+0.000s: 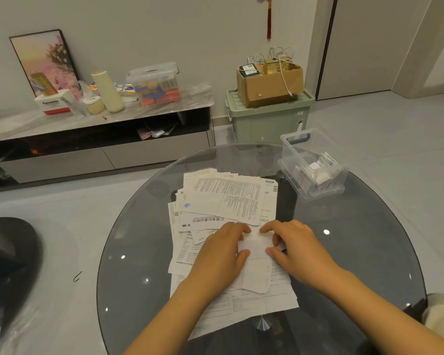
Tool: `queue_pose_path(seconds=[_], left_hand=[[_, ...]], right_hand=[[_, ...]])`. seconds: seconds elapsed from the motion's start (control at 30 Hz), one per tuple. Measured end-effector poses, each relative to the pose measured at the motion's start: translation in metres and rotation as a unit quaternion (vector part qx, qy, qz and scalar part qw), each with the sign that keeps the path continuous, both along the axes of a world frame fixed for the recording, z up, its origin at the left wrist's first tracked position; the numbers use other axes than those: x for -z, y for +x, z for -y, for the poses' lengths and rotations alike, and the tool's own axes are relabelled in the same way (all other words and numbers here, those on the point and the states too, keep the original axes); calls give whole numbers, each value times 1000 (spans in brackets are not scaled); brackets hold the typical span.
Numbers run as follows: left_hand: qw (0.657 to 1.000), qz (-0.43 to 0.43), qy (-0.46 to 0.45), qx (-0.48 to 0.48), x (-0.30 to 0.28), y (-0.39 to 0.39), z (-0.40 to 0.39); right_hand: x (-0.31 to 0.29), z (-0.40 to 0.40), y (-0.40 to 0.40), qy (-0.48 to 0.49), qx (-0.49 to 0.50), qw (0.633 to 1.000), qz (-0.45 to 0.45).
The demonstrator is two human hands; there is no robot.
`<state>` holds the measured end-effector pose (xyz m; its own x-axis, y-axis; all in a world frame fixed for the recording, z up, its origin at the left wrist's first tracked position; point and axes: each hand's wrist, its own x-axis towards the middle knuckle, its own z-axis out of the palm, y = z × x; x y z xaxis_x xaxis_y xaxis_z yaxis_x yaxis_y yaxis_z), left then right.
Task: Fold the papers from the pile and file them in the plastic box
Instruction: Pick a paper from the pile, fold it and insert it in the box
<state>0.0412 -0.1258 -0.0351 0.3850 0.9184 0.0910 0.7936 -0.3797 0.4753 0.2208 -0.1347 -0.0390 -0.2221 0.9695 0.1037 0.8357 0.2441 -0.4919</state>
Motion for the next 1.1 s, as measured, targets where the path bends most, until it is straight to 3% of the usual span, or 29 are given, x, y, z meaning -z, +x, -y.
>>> queue_pose_path(seconds=[0.3,0.4,0.63,0.77,1.1], left_hand=[[995,-67,42,59,3,-5,-3],[993,-67,69,66,1,-6,-4],[997,7,68,24,-7,-1,-4],[998,-2,63,18,-23,8,-6],[1000,1,25,6,-89,61,-45]], right_hand=[[-4,-3,3,32,-96,990,97],[-3,-1,2,77,-95,989,83],[-15,2,5,133,-36,988,65],[-26,0,13,154,-43,985,69],[-73,-21,53,96,8,994,59]])
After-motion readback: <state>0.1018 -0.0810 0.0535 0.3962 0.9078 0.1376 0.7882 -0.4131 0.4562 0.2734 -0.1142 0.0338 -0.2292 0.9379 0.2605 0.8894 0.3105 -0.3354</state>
